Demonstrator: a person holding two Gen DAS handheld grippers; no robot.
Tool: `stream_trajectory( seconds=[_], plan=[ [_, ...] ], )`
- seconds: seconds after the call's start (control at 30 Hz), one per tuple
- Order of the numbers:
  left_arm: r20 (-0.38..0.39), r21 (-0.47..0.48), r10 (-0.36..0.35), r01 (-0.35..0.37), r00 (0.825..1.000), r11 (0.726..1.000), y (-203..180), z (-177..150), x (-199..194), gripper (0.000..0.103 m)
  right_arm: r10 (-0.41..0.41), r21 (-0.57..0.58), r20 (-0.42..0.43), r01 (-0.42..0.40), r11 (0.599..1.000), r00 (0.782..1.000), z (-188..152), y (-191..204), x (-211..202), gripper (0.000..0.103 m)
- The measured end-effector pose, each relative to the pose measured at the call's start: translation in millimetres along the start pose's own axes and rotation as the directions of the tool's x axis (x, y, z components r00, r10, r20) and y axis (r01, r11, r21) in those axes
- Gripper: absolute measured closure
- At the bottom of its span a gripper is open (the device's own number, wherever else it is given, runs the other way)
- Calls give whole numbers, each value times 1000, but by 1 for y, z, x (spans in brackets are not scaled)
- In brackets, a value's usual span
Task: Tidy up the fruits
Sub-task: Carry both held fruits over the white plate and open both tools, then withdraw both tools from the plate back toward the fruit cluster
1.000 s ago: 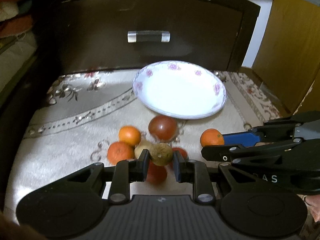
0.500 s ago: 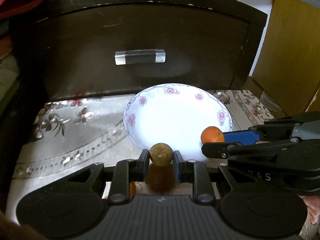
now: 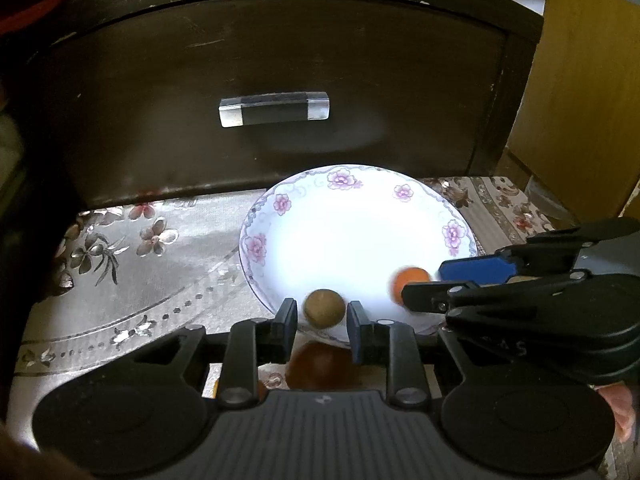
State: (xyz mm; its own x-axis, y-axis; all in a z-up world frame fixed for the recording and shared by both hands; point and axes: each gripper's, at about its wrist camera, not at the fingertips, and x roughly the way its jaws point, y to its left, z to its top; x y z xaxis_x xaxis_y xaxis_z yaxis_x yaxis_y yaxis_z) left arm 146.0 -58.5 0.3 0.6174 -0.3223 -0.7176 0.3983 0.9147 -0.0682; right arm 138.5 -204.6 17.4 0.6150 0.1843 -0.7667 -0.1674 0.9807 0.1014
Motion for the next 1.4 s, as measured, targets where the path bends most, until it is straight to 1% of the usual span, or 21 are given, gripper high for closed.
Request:
stream_trajectory(
  seconds=[0.03, 0.1, 0.17, 0.47, 0.57, 0.7, 0.83, 0.97, 1.07, 1.2, 1.4],
  plan=[
    [-1, -3, 0, 0, 1000, 1000, 0, 0, 0, 70, -2, -1, 7, 2, 1000, 1000, 0, 0, -1, 72],
    [-1, -9, 0, 0, 1000, 1000, 1, 0, -1, 68, -13, 3, 12, 13, 1000, 1000, 0, -1, -1, 67],
    [2, -11, -1, 1, 1000, 1000, 1, 1, -2, 67, -17, 8, 13, 16, 1000, 1000, 0, -2, -2, 65],
    [22, -19, 9, -8, 1000, 1000, 3, 2, -18, 66, -17, 22, 38, 16, 1000, 999, 1, 0, -12, 63],
    [24, -33, 19, -18, 1000, 999, 9, 2, -26, 66, -8, 19, 44, 8, 1000, 999, 1, 4, -18, 61],
    [28, -51, 37, -35, 999, 998, 18, 0, -41, 65, 10, 2, 49, -10, 1000, 999, -2, 12, -26, 54],
    [24, -69, 42, -40, 999, 997, 25, -6, -55, 65, 31, -29, 36, -30, 999, 999, -9, 24, -31, 54],
    [18, -63, 50, -49, 999, 997, 28, -17, -72, 64, 49, -49, 13, -48, 998, 999, -20, 34, -36, 54],
    [-2, -82, 41, -41, 999, 996, 30, -30, -83, 62, 61, -69, -3, -61, 996, 998, -28, 40, -40, 53],
    [-48, -96, 21, -25, 999, 995, 28, -47, -90, 61, 76, -89, -18, -77, 993, 997, -34, 49, -41, 53],
    [-95, -83, -5, -3, 995, 997, 24, -61, -83, 61, 79, -147, -30, -82, 986, 996, -38, 62, -34, 49]
  ],
)
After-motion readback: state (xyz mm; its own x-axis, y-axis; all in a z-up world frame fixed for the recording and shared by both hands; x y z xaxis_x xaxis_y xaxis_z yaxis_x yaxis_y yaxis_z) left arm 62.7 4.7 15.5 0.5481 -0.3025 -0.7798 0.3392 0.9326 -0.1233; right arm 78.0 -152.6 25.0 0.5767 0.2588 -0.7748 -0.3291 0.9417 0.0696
